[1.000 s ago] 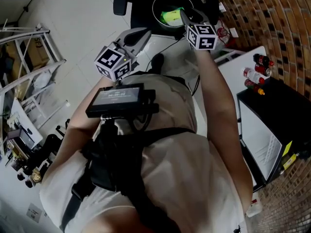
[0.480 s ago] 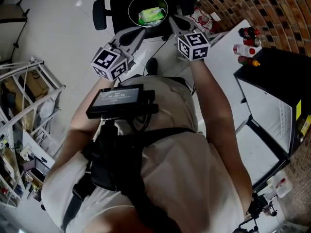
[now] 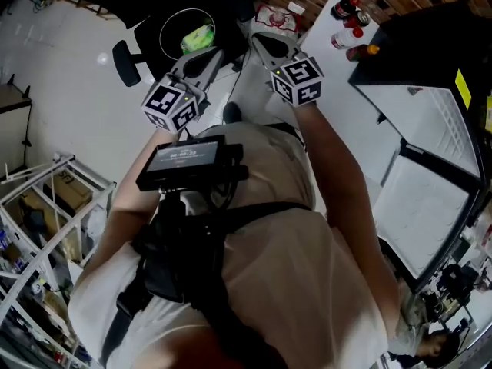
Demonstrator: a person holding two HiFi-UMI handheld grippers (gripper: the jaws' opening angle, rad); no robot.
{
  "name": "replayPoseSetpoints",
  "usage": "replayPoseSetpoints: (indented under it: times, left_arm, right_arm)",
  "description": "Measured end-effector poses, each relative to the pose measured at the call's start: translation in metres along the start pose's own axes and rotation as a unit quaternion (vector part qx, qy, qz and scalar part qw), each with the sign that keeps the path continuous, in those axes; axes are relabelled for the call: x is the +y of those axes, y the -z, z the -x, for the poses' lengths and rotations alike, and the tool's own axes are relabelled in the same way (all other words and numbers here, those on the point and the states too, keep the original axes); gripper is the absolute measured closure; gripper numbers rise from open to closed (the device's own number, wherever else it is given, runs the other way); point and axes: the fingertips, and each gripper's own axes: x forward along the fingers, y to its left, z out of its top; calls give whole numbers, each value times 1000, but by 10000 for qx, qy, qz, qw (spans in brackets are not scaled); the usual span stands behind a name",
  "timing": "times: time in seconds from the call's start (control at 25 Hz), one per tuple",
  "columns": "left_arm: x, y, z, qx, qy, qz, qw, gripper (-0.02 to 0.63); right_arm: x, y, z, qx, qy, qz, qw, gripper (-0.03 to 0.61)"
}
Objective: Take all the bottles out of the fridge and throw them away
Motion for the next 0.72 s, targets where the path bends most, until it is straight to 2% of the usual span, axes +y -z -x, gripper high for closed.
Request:
replayPoseSetpoints:
  times: [0.28,0.44,0.72]
  left_arm:
    - [-65,0,-58,159,794,-172,9966,612]
    - [-108,4,-89,284,1323,-298,9904,612]
    - [-180,7,-130,485,2014,-518,9769,612]
  right_arm:
    - [-36,3,80,-226,616,-159,9977,578]
    - [-60,10,131,-351,1125,-258,9927,578]
    - [-88,18,221,-588,1811,-489,9805,578]
